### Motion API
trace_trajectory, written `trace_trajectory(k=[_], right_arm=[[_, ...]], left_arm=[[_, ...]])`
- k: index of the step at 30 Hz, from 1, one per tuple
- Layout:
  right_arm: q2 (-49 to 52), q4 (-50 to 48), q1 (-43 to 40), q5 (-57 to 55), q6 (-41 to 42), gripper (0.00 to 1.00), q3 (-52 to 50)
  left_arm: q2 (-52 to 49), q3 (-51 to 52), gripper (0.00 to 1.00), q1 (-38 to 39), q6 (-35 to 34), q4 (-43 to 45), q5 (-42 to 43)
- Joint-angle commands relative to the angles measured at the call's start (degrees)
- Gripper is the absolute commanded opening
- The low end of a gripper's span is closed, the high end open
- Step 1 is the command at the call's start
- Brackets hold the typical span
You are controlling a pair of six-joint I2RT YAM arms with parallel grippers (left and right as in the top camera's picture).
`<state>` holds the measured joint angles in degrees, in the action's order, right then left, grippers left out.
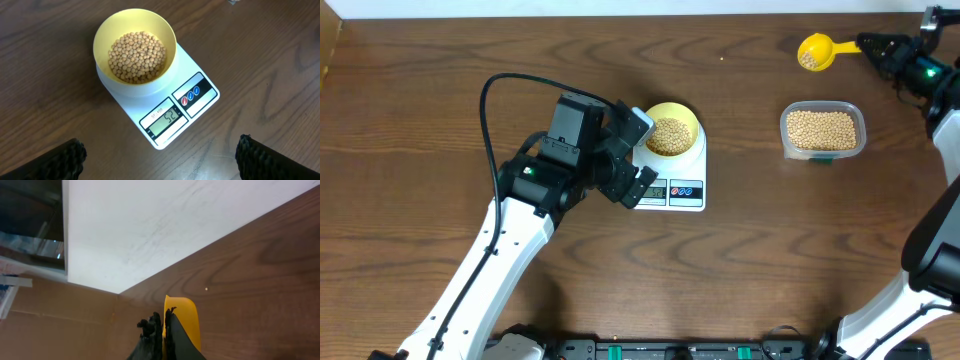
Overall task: Scoop item into bowl and weigh 50g on scale
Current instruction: 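Lower the scoop into the soybean tub with the right gripper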
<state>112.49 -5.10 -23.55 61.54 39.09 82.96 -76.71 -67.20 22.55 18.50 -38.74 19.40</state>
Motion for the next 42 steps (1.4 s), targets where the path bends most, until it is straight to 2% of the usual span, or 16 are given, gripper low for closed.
trace_trajectory(k=[1, 18, 26, 38, 42], right_arm=[[-2.8, 2.1, -0.2, 0.2, -0.1, 0.02, 0.1], [-9.5, 24.5, -1.2, -2.1, -17.7, 0.01, 0.1], [-11.6, 37.2, -2.0, -10.5, -33.3, 0.01, 0.1], [-15.5, 40.7, -1.9, -15.4, -52.2, 0.01, 0.1], [-16.0, 42.4, -1.1, -20.6, -57.5, 0.01, 0.1]], left_arm=[[-0.4, 0.4, 0.97, -0.1, 1.0, -0.1, 0.5], [-0.4, 0.4, 0.98, -0.1, 1.0, -0.1, 0.5], [-0.4, 0.4, 0.97, -0.1, 1.0, -0.1, 0.5], [-0.4, 0.4, 0.98, -0.1, 1.0, -0.1, 0.5], [-0.4, 0.4, 0.98, -0.1, 1.0, 0.0, 0.5]])
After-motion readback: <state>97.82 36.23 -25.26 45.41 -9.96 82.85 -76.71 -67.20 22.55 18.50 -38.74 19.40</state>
